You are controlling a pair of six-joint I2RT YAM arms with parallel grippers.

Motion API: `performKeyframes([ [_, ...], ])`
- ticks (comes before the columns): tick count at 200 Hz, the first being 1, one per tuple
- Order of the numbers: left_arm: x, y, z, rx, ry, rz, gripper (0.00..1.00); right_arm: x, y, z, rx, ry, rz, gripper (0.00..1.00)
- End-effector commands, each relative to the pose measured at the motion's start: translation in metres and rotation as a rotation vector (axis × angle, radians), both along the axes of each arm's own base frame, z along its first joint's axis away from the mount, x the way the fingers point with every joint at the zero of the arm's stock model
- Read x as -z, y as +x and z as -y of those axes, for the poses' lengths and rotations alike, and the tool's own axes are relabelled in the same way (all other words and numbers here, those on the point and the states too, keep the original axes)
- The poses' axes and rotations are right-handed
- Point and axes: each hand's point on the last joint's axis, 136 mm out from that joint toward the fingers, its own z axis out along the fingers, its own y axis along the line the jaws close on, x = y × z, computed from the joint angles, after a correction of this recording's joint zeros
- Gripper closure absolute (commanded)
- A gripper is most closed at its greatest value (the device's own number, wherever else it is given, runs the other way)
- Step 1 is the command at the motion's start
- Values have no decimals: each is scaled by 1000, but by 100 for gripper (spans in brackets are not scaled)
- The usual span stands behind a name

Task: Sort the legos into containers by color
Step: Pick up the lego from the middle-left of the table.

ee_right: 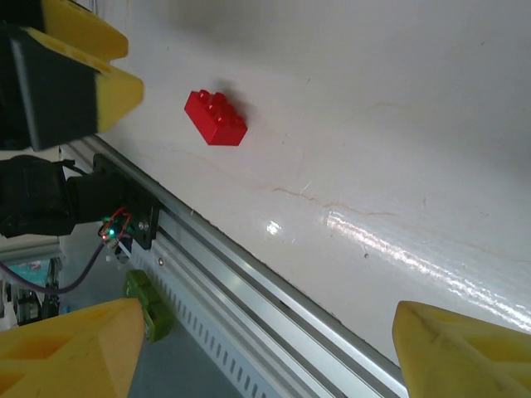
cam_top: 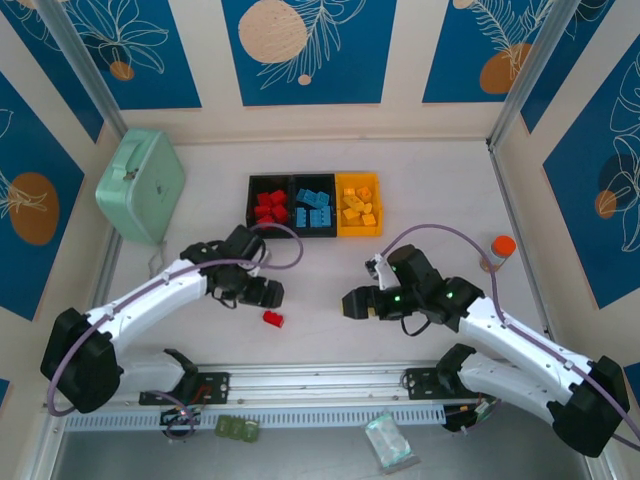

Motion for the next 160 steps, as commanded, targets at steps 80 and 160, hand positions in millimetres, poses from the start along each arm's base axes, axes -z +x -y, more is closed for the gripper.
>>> performKeyframes([
  [80, 44, -23, 22, 35, 32, -67, 7, 17, -22, -1, -52, 13, -33, 21],
  [160, 64, -18, 24, 58, 148, -76, 24, 21, -20, 0, -40, 6, -33, 21],
])
